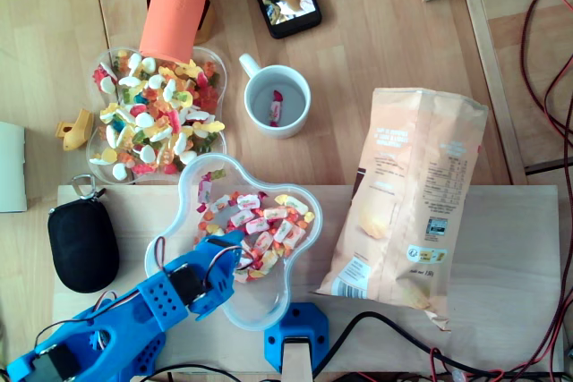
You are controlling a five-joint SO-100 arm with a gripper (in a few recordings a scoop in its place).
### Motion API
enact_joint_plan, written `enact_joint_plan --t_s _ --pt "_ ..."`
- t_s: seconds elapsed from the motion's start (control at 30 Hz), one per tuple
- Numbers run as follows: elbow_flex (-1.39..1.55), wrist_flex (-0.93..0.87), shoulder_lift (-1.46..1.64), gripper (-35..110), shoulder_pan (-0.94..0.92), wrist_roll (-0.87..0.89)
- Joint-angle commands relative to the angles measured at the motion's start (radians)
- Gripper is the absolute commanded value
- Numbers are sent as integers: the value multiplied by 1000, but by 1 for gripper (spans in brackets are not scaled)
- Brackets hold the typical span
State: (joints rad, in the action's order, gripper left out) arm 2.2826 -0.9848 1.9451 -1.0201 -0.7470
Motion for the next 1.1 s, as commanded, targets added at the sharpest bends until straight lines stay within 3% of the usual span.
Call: enact_joint_plan --t_s 0.0,1.07 --pt "-58 -35 -11 22 -15 -17" --pt "-179 -146 -89 22 -94 -81"
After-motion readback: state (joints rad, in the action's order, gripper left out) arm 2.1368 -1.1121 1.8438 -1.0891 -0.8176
